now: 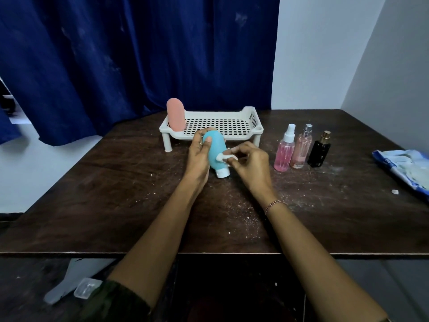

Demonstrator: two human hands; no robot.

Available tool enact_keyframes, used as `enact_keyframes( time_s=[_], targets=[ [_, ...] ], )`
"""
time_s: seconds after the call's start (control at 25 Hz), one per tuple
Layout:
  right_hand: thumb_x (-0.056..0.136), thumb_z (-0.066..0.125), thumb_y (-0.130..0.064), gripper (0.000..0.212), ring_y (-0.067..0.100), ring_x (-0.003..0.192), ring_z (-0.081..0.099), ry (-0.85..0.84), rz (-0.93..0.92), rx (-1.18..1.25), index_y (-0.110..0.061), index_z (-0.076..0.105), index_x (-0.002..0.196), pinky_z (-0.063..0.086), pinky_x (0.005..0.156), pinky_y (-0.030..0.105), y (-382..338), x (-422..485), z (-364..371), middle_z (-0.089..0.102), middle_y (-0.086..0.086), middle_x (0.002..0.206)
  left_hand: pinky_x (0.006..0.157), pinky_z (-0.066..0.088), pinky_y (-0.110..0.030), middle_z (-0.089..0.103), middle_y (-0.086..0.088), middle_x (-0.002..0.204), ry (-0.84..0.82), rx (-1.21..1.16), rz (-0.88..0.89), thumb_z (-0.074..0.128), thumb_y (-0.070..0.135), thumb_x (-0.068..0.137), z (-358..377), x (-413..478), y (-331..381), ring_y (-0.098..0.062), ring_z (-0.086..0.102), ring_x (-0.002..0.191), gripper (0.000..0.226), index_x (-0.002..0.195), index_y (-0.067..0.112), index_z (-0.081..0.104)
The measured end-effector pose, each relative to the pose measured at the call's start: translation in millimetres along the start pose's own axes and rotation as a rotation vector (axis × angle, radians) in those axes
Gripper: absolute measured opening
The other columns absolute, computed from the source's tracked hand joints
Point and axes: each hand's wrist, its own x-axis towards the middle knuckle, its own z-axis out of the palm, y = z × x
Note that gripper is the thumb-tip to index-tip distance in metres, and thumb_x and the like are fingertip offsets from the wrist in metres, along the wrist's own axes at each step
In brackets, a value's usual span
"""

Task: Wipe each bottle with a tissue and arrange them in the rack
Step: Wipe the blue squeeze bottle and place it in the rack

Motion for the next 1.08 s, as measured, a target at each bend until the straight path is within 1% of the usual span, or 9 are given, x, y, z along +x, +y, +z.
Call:
enact_keyframes(
  time_s=[0.12, 0.24, 0.32, 0.44, 0.56, 0.68, 0.88, 0.96, 1.08],
  targets=[
    [0.07, 0.078, -0.007, 0.019, 0.002, 0.066, 0.056, -0.115, -0.073, -0.077, -0.013, 0.075, 0.088, 0.045, 0.065, 0.007, -2, -4, 2, 0.065, -0.002, 0.081, 0.102, 0.04, -0.056, 0.048, -0.025, 0.132, 0.059, -0.028, -0.046, 0.04, 0.011, 0.098, -2, 2, 2, -0.041, 0.052, 0.117, 0.018, 0.101, 0.022, 0.053],
    [0.073, 0.077, -0.019, 0.017, 0.009, 0.071, 0.059, -0.086, -0.121, -0.217, -0.019, 0.075, 0.089, 0.049, 0.067, 0.024, -4, -6, 2, 0.067, -0.004, 0.082, 0.09, 0.049, -0.046, 0.051, -0.026, 0.122, 0.042, -0.069, -0.055, 0.037, 0.01, 0.099, 0, -1, 7, -0.029, 0.062, 0.095, 0.018, 0.1, 0.02, 0.051],
    [0.075, 0.075, -0.02, 0.016, 0.012, 0.075, 0.061, -0.024, -0.125, -0.25, -0.017, 0.074, 0.091, 0.049, 0.07, 0.024, -6, -6, 2, 0.068, -0.004, 0.087, 0.084, 0.053, -0.039, 0.052, -0.022, 0.116, 0.02, -0.066, -0.036, 0.036, 0.009, 0.099, 2, -1, 7, -0.026, 0.061, 0.09, 0.018, 0.1, 0.018, 0.051],
    [0.076, 0.075, -0.016, 0.013, 0.007, 0.073, 0.059, 0.089, -0.06, -0.12, -0.013, 0.073, 0.088, 0.046, 0.07, 0.015, -5, -2, 4, 0.068, -0.001, 0.09, 0.097, 0.042, -0.051, 0.05, -0.019, 0.116, 0.004, -0.062, -0.032, 0.037, 0.006, 0.098, 2, 0, 3, -0.035, 0.051, 0.104, 0.019, 0.099, 0.018, 0.052],
    [0.076, 0.075, -0.016, 0.011, 0.002, 0.072, 0.058, 0.123, 0.01, 0.002, -0.013, 0.071, 0.085, 0.049, 0.071, 0.014, -1, 2, 6, 0.069, -0.001, 0.089, 0.1, 0.04, -0.051, 0.051, -0.016, 0.117, -0.015, -0.051, -0.024, 0.037, 0.005, 0.098, 2, 0, 3, -0.035, 0.049, 0.108, 0.021, 0.1, 0.019, 0.053],
    [0.076, 0.074, -0.011, 0.011, 0.004, 0.076, 0.059, 0.089, 0.019, 0.011, -0.013, 0.07, 0.086, 0.05, 0.073, 0.019, 2, 1, 7, 0.068, -0.001, 0.09, 0.1, 0.041, -0.048, 0.055, -0.006, 0.114, -0.011, -0.022, 0.025, 0.037, 0.003, 0.097, 2, -2, 5, -0.028, 0.05, 0.108, 0.024, 0.1, 0.019, 0.055],
    [0.075, 0.075, -0.011, 0.012, 0.007, 0.076, 0.061, -0.07, 0.022, -0.061, -0.013, 0.072, 0.086, 0.051, 0.073, 0.021, 7, -1, 3, 0.068, -0.003, 0.088, 0.1, 0.042, -0.045, 0.055, 0.002, 0.12, 0.092, 0.119, 0.004, 0.038, 0.006, 0.098, -6, 0, 8, -0.018, 0.052, 0.112, 0.025, 0.103, 0.024, 0.056],
    [0.074, 0.076, -0.012, 0.012, 0.006, 0.074, 0.061, -0.078, 0.062, -0.031, -0.016, 0.072, 0.085, 0.051, 0.072, 0.02, 8, -1, 1, 0.069, -0.003, 0.087, 0.099, 0.044, -0.036, 0.054, 0.004, 0.12, 0.097, 0.205, 0.023, 0.038, 0.007, 0.098, -6, -2, 10, -0.014, 0.051, 0.111, 0.023, 0.11, 0.02, 0.054],
    [0.074, 0.076, -0.011, 0.014, 0.001, 0.072, 0.059, -0.083, 0.102, 0.033, -0.018, 0.071, 0.085, 0.051, 0.07, 0.017, 8, -1, 0, 0.069, -0.005, 0.086, 0.089, 0.045, -0.02, 0.053, -0.004, 0.127, 0.116, 0.258, 0.017, 0.039, 0.01, 0.099, -5, -3, 11, -0.013, 0.051, 0.109, 0.024, 0.12, 0.014, 0.049]
  ],
)
